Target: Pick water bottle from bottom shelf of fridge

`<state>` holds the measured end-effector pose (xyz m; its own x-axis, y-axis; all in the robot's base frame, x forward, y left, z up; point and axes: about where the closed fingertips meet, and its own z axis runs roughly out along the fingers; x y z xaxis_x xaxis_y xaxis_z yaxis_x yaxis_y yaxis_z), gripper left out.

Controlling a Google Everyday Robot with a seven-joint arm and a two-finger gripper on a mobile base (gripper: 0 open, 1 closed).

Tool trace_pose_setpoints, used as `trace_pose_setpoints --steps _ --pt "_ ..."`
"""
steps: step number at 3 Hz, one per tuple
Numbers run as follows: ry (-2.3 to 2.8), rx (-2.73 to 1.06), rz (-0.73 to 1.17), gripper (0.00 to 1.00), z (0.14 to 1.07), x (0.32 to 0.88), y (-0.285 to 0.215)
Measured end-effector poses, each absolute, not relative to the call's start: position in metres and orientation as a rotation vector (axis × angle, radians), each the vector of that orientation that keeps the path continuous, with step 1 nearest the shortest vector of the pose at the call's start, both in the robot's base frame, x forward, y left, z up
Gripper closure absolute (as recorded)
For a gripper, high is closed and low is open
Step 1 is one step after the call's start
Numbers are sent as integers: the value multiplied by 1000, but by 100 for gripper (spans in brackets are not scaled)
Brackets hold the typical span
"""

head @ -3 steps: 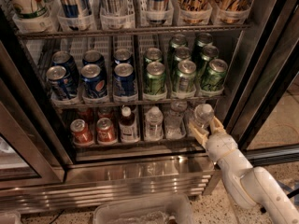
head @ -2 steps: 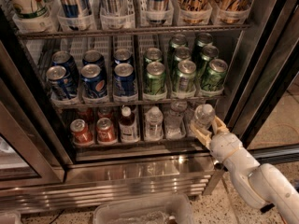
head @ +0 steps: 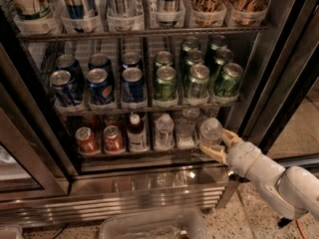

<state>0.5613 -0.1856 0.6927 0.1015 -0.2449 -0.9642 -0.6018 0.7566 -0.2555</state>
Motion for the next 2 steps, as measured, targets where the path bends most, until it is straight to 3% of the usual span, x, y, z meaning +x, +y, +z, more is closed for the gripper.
trace_pose_setpoints --steps 2 --pt "1535 -868 412 100 699 530 -173"
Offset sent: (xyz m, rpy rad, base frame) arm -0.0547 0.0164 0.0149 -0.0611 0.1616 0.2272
